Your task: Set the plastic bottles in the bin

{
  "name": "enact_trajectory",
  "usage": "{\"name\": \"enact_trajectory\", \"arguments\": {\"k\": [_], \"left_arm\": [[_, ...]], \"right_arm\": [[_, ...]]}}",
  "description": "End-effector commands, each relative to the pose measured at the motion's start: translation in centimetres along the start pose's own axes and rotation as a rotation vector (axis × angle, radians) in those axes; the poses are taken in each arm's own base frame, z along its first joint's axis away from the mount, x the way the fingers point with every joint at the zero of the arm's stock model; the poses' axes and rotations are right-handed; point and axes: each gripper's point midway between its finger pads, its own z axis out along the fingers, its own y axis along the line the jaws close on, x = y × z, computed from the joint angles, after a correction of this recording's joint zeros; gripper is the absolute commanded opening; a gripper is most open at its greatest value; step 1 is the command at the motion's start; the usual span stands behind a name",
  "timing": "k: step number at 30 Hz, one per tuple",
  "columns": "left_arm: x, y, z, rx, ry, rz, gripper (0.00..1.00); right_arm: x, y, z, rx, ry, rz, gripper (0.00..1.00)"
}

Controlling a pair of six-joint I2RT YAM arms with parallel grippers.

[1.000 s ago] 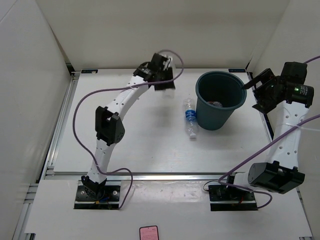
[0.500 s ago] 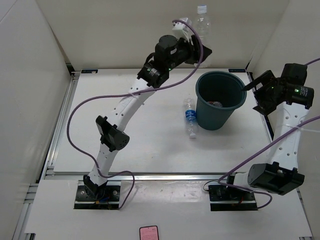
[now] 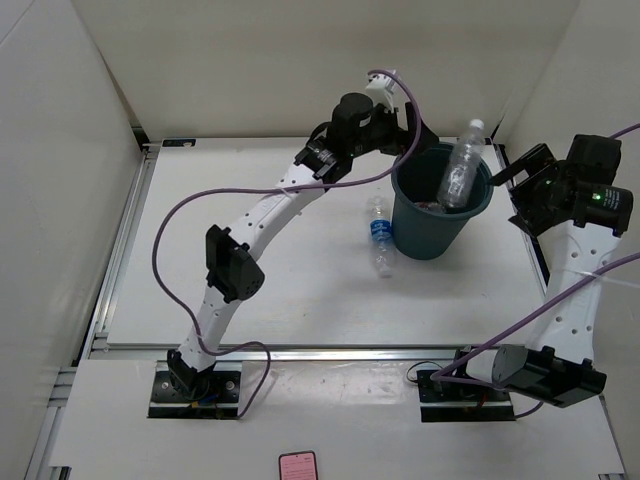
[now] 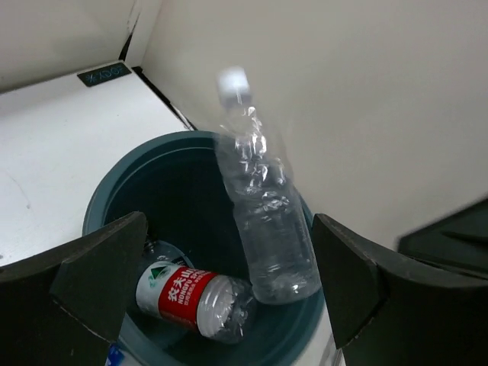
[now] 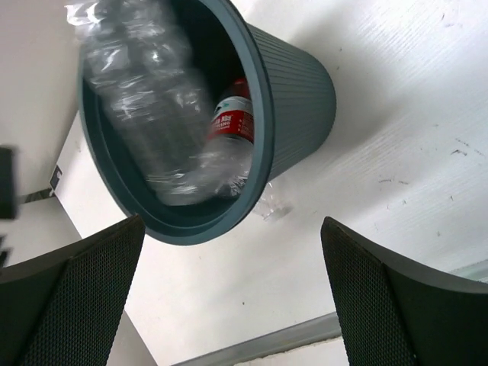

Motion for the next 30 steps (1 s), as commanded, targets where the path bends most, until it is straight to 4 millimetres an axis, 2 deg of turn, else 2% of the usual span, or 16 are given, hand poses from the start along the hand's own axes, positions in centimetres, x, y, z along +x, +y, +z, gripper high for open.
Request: {"name": "enact_trajectory", "arguments": {"k": [1, 3, 4, 5, 6, 8, 9, 11, 12, 13, 14, 15, 16, 22, 26, 30], "left_arm": [[-8.4, -7.5, -6.4, 0.134, -0.157, 0.13, 1.0], [-7.7, -7.6, -7.9, 0.125, -0.125, 0.155, 1.0], [-7.5, -6.5, -8.2, 0.068, -0.126, 0.175, 1.0], [-7.2, -5.0, -8.8, 0.016, -0.116, 0.18, 1.0], [-5.3, -3.3, -9.8, -0.047, -0.075, 0.174, 1.0], [-3.7, 1.4, -11.1, -0.197, -0.054, 0.128, 1.0], [-0.4, 3.9, -12.0, -0.252, 0.023, 0.097, 1.0], [1.8, 7.3, -13.2, -0.322, 0.068, 0.043, 1.0], [5.0, 8.9, -13.5, -0.337, 0.142, 0.01, 1.0], [6.5, 9.7, -13.9, -0.346, 0.181, -0.027, 1.0], [7.4, 10.5, -14.2, -0.35, 0.205, -0.05, 1.0], [8.7, 10.1, -14.3, -0.318, 0.242, -0.075, 1.0], [11.2, 11.3, -14.1, -0.328, 0.3, -0.096, 1.0], [16.9, 14.0, -12.7, -0.35, 0.424, -0.284, 1.0], [17.8, 15.2, -11.2, -0.331, 0.436, -0.372, 1.0], [18.9, 14.5, -8.8, -0.239, 0.492, -0.463, 1.0]], "right_arm": [[0.4, -0.3, 0.6, -0.008, 0.013, 0.012, 1.0], [0.8, -0.4, 0.9, -0.008, 0.031, 0.024, 1.0], [0.7, -0.2, 1.2, -0.016, 0.037, 0.024, 1.0], [0.8, -0.1, 1.2, -0.023, 0.043, 0.024, 1.0], [0.8, -0.2, 1.5, -0.017, 0.051, 0.027, 1.0], [0.7, 0.1, 1.6, -0.029, 0.05, 0.034, 1.0], [0.7, 0.1, 1.6, -0.029, 0.05, 0.034, 1.0], [0.7, 0.1, 1.6, -0.029, 0.05, 0.034, 1.0], [0.7, 0.1, 1.6, -0.029, 0.05, 0.034, 1.0], [0.9, -0.1, 1.7, -0.024, 0.057, 0.036, 1.0], [0.8, -0.1, 1.5, -0.021, 0.044, 0.034, 1.0], [0.8, -0.2, 1.5, -0.021, 0.043, 0.025, 1.0], [0.9, -0.4, 1.4, -0.015, 0.037, 0.024, 1.0], [1.0, -0.8, 0.7, -0.001, 0.023, 0.006, 1.0], [1.0, -1.1, 0.2, 0.015, 0.011, -0.005, 1.0], [1.2, -1.6, 0.1, 0.029, 0.011, -0.022, 1.0]]}}
